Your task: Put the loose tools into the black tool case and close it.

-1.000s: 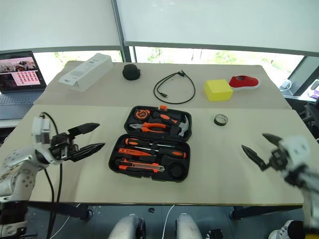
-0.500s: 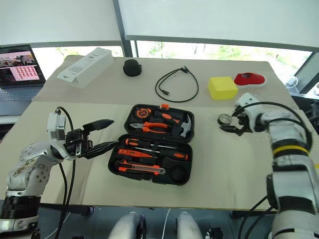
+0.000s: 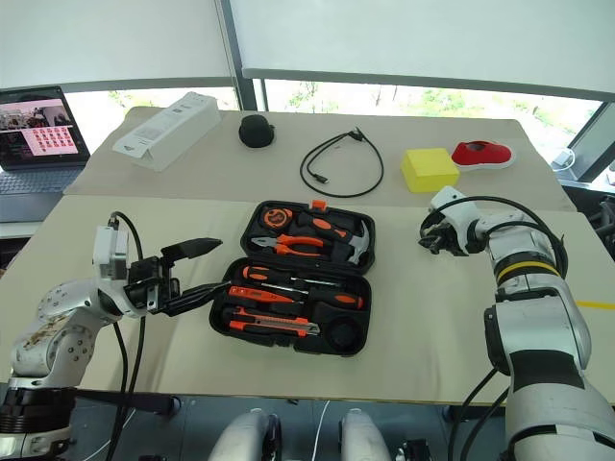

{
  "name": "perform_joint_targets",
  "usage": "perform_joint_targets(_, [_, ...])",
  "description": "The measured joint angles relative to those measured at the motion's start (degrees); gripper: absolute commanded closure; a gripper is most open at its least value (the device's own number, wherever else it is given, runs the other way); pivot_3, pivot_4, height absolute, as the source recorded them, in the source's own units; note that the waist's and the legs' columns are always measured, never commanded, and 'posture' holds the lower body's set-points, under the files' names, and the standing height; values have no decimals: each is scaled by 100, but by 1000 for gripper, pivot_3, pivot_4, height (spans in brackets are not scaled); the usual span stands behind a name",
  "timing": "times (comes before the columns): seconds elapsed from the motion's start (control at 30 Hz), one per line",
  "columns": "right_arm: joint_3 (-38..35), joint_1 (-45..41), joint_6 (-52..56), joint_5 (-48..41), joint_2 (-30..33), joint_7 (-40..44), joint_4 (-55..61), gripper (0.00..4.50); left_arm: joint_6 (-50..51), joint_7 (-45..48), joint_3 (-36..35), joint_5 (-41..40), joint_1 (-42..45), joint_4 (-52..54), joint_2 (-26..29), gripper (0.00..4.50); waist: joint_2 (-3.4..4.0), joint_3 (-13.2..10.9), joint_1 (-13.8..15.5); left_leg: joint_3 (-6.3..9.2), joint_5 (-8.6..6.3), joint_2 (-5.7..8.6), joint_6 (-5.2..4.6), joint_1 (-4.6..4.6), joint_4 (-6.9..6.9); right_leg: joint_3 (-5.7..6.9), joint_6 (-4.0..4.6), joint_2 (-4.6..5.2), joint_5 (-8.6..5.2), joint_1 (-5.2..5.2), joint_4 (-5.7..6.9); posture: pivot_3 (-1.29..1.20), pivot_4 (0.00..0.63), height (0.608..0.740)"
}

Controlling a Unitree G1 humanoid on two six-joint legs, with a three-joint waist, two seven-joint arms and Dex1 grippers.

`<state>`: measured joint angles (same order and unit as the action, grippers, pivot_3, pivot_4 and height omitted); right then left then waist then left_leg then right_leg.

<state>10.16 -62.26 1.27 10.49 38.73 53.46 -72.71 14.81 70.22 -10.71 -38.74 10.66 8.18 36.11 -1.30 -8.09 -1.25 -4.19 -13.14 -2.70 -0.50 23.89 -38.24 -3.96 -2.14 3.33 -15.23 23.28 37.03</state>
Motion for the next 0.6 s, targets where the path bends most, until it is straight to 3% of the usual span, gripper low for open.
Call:
perform_joint_targets(0.17, [-112,2,-445,-61,0,275,-25,4443,-3,201,66,43,-9,5,56,0,3,-2,-16,-1,0,-1,0,-3,0,-1,0,-1,0,-2,0,0,150,740])
perform_joint_targets(0.33, [-464,12,-551,-764,-2,2089,723,4443,-120,437,65,73,-217,17,205,0,11,-8,-54,3,0,-6,0,-3,1,-1,0,-4,0,-1,3,0,150,740])
perform_joint_targets(0.43, [-400,430,779,-1444,191,3365,2587,4443,-352,717,48,199,-471,23,407,0,13,-8,-61,26,-1,-13,0,-5,5,4,1,-5,0,0,7,0,150,740])
perform_joint_targets(0.57, [-11,1750,3544,-2598,718,3581,6253,4443,-631,1030,33,341,-865,5,583,0,13,-9,32,43,-1,-14,0,-5,11,6,3,4,-1,4,7,0,150,740])
perform_joint_targets(0.6, [57,1874,3850,-2770,744,3582,6704,4443,-647,1054,30,341,-900,9,592,0,13,-9,36,43,-1,-14,0,-5,10,6,3,4,-1,4,8,0,150,740])
